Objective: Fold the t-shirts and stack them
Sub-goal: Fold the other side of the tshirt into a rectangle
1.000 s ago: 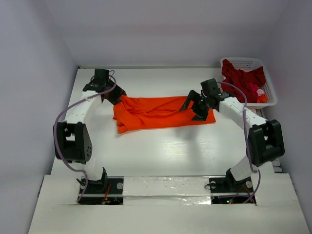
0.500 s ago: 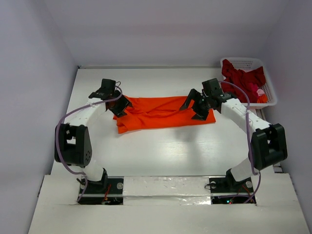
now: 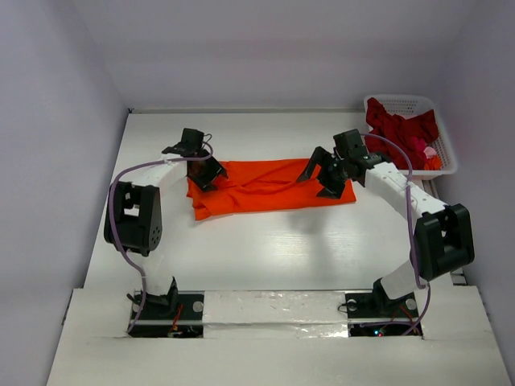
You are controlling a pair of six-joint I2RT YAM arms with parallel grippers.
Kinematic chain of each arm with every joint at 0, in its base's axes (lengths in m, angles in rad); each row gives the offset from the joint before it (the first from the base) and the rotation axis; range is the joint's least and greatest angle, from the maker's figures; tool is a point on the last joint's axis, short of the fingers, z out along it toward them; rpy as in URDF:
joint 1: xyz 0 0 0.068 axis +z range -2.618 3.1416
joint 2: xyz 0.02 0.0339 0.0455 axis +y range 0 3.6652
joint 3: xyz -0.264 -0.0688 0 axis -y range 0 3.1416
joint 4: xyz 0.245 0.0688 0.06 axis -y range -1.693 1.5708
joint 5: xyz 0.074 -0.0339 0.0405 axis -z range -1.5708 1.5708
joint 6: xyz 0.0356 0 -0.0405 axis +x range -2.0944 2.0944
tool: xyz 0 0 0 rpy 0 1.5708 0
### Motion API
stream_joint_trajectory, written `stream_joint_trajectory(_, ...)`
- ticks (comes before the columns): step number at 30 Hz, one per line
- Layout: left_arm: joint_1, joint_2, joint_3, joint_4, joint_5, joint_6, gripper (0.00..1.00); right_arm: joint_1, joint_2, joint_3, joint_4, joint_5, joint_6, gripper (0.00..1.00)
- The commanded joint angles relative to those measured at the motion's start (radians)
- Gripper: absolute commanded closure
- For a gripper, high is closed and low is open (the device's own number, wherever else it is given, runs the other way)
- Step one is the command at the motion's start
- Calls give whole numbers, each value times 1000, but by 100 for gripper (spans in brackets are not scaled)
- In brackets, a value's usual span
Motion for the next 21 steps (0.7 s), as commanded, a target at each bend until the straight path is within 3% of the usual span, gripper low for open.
stream_joint_trajectory(1,-2,4,77,10,-19,0,53,7,-14,27,7,14,-20,9)
stream_joint_trajectory(15,-2,55,107,-2,-19,6,58,7,9,41,8,16,-26,9)
stream_joint_trajectory(17,-2,52,107,-2,-22,9,64,7,12,39,7,17,-26,9)
stream_joint_trajectory(21,-2,56,114,-10,-24,14,92,7,12,34,11,17,-23,9)
